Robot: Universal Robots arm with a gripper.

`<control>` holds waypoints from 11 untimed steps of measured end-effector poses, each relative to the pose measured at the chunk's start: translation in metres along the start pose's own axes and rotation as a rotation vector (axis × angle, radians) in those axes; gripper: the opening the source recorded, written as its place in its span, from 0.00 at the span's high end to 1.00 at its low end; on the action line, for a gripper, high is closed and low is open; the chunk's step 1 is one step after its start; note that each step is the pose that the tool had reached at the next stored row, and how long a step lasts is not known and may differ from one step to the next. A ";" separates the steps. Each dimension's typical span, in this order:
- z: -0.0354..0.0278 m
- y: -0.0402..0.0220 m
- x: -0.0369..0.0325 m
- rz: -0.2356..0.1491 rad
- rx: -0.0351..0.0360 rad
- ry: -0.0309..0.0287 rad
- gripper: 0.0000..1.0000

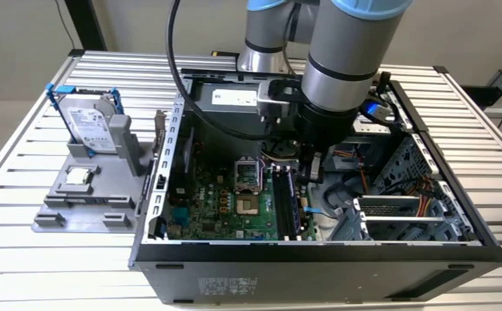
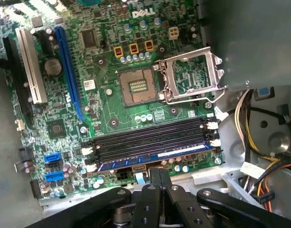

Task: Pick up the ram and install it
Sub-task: 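Press down the ram until it locks into place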

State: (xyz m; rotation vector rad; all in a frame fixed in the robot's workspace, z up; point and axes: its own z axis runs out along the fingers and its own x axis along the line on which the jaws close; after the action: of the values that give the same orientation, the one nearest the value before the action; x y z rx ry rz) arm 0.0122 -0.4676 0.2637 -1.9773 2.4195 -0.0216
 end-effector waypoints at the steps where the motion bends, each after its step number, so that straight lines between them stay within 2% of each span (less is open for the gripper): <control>1: 0.0001 0.0000 0.0000 -0.017 -0.0001 -0.0002 1.00; 6: 0.0010 0.0000 -0.0001 -0.090 -0.0004 -0.0020 1.00; 11: 0.0018 0.0001 -0.0001 -0.121 -0.0004 -0.0025 1.00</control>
State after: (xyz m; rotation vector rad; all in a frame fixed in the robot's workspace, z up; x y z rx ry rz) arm 0.0122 -0.4675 0.2620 -2.1191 2.2952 -0.0201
